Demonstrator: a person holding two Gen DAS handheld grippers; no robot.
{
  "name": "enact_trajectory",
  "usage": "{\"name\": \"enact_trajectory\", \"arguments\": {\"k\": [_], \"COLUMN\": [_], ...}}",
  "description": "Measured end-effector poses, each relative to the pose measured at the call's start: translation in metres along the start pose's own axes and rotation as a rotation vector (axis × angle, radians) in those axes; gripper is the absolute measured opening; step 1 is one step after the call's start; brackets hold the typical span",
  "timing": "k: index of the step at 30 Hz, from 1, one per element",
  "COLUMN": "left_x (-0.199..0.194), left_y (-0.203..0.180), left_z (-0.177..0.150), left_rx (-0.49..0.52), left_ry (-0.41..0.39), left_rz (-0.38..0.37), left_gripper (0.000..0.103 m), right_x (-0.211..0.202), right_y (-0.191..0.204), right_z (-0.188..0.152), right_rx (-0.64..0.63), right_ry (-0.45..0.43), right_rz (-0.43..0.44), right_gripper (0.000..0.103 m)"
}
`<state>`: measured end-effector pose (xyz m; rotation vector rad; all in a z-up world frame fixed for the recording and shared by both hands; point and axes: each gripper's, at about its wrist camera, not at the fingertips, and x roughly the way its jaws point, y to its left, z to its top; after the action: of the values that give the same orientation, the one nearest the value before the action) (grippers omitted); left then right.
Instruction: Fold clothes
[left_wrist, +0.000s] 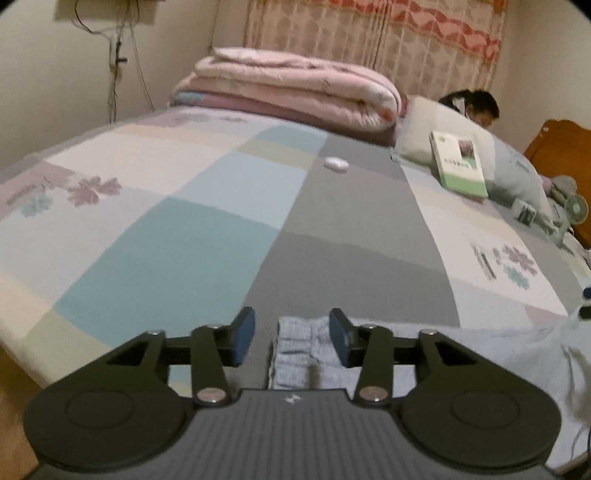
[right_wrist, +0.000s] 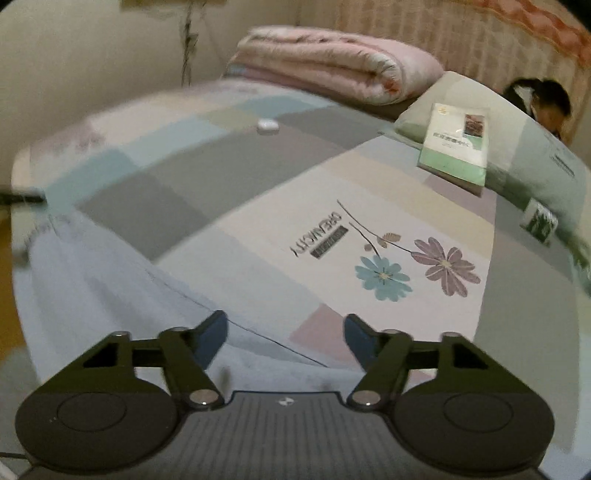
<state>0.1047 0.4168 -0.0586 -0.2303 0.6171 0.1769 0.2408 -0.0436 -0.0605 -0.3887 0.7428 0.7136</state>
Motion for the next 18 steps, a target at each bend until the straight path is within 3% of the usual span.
{"name": "enact_trajectory", "arguments": {"k": [4,9,15,18], "left_x": [-0.007,0.010,0.033,0.038], "left_y": [-0.035,-0.089,-0.106,-0.104], "left_z": [0.001,-0.019,-0.038,-0.042], "left_rx": [0.102,0.239,0.256,0.247], "left_ry": [0.018,0.105,0.192,0.206], "left_rz": [-0.095,-0.253,-0.268,-0.263], "left_gripper": [0.057,0.061,0.060,0.060], "right_x": [0.022,0.049,0.063,0.061], "right_y": [0.006,0.024,0.044,0.045], "right_z": [0.003,0.008,-0.011,-0.017], "right_rx": [-0.126,-0.268,-0.451,-0.476], "right_ry": [0.079,0.112,0.177,0.173], "right_rz": [0.017,0.110,0.158,0.159], "right_gripper": [0.050,0.045,0.045,0.045]}}
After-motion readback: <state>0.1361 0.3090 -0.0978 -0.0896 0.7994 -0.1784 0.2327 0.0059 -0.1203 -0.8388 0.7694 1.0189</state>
